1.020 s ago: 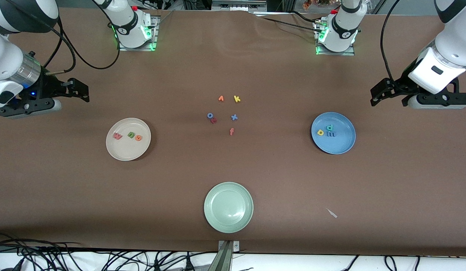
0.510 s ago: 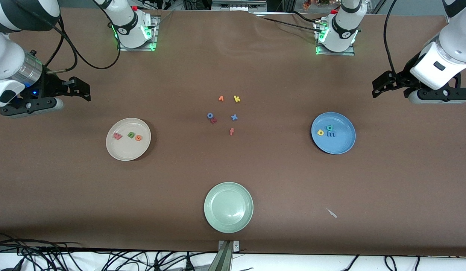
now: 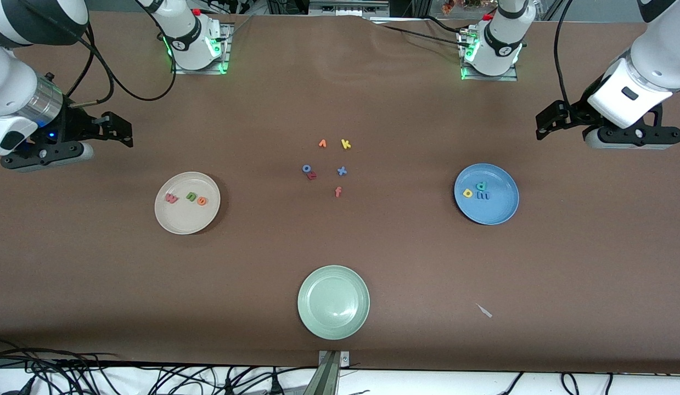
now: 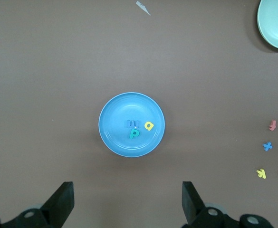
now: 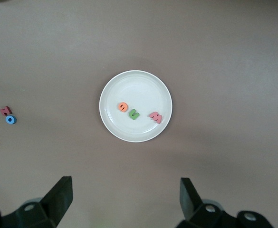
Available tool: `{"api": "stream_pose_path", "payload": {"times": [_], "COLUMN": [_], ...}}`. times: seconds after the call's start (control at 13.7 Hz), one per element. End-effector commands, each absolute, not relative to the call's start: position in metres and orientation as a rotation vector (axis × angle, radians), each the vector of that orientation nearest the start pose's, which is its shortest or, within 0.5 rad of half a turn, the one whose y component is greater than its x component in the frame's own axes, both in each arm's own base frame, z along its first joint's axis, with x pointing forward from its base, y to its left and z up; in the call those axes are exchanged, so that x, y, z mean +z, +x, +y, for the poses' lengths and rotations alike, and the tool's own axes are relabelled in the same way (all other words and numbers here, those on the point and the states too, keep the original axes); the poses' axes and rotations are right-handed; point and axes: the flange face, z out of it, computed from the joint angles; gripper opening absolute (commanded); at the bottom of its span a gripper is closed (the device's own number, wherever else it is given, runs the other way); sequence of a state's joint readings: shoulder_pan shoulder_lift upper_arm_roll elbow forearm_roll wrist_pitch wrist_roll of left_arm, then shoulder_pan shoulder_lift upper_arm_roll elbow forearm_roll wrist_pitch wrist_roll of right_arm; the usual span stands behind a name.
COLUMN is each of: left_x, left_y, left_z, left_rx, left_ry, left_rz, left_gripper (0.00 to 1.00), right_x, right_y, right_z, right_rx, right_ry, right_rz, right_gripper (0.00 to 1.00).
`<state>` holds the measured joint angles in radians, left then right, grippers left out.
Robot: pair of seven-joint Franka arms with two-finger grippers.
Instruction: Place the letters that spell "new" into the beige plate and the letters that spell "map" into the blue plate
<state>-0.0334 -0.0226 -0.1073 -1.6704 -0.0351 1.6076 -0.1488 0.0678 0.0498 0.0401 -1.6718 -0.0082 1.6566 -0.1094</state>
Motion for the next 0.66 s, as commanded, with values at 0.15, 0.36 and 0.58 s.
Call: {"api": "stream_pose_path", "payload": {"times": [0.15, 0.36, 0.58], "left_x": [0.600, 0.602, 0.602], "left_y": [0.544, 0.546, 0.546], "left_z": [-0.086, -0.093, -0.092], "left_rx": [0.086, 0.069, 0.071], "left_ry": [-3.132, -3.115, -3.115], "left_rz": [0.026, 0.058, 0.070], "left_gripper": [1.00, 1.00, 1.00], "right_x": [0.562, 0.563, 0.564], "right_y": [0.566, 0.566, 0.566], "right_z": [0.061, 0.061, 0.061], "right_rx": [0.128, 0.123, 0.123], "right_ry": [-3.125, -3.125, -3.132], "right_rz": [-0.335, -0.335, -0.342], "right_gripper": [1.00, 1.00, 1.00]}}
